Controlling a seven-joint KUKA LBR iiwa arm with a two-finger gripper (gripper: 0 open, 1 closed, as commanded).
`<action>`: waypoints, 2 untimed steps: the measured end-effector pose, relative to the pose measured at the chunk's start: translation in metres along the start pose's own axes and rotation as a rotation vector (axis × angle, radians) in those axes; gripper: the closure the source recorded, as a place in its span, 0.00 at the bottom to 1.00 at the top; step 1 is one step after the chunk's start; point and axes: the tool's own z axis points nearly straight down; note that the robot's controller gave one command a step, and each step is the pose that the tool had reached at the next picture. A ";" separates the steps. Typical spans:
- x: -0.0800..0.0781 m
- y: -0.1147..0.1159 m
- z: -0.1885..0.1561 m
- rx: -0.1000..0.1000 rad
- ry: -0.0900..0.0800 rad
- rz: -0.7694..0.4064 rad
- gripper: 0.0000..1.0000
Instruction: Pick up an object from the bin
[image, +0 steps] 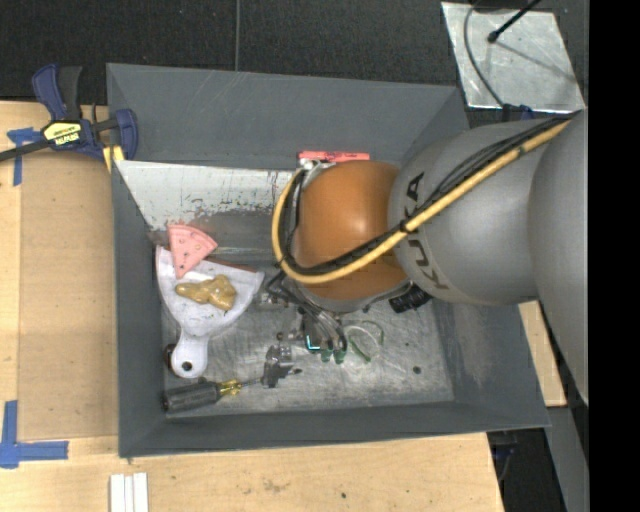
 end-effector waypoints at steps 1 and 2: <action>-0.002 -0.001 -0.004 -0.001 -0.008 0.003 0.00; 0.012 0.009 0.050 0.000 -0.010 -0.131 0.00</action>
Offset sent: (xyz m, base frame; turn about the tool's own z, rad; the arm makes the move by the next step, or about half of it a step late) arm -0.0214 0.0151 -0.0798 -0.1996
